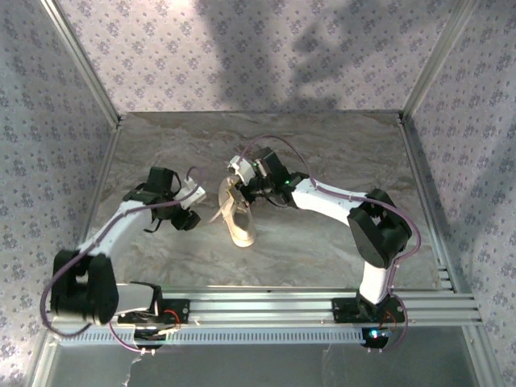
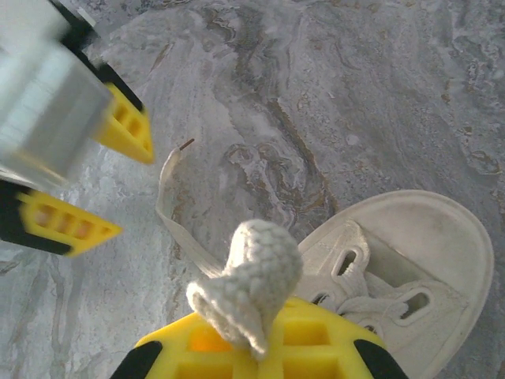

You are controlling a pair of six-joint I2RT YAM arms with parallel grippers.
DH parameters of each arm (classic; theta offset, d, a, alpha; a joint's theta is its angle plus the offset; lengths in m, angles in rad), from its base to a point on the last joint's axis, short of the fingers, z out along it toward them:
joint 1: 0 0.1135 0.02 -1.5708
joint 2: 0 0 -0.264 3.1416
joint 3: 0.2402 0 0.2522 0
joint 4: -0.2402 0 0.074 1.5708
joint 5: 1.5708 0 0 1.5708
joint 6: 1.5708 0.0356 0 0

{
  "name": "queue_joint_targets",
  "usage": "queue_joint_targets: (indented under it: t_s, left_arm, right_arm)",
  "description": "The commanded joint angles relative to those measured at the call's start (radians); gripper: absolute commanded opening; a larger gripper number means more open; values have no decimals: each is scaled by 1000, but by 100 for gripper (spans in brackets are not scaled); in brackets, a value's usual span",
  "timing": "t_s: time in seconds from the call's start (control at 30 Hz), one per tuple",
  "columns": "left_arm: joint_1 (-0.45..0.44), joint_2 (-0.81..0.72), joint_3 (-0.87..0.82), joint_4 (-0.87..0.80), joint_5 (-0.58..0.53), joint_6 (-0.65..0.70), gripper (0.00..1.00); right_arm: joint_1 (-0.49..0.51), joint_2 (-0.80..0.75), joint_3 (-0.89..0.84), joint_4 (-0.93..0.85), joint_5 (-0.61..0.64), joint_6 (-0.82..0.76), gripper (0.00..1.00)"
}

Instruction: Tie the shoes

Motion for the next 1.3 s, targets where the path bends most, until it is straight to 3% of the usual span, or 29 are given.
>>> queue_joint_targets:
  t_s: [0.0, 0.33, 0.47, 0.53, 0.63, 0.7, 0.83, 1.0, 1.27]
  left_arm:
    - [-9, 82, 54, -87, -62, 70, 55]
    - [-17, 217, 6, -4, -138, 70, 56]
    - [-14, 281, 37, -9, -123, 69, 49]
    - [-14, 288, 45, -7, -126, 65, 38]
    - [-28, 271, 54, -38, -128, 40, 9]
    - [-52, 227, 65, -71, -134, 19, 0]
    - [-106, 97, 152, -191, -129, -75, 0]
    - [-134, -37, 295, -168, -60, -159, 0]
    - [-139, 81, 497, -129, 54, -303, 0]
  right_arm:
    - [5, 20, 35, -19, -35, 23, 0]
    - [0, 15, 33, -40, -61, 40, 0]
    - [2, 18, 34, -34, -65, 49, 0]
    - [1, 19, 35, -33, -57, 60, 0]
    - [-6, 21, 40, -34, -49, 85, 0]
    - [-13, 25, 44, -36, -52, 102, 0]
    - [-27, 24, 41, -39, -62, 114, 0]
    - [-27, 19, 31, -29, -90, 103, 0]
    - [-16, -10, -12, 12, -108, 87, 0]
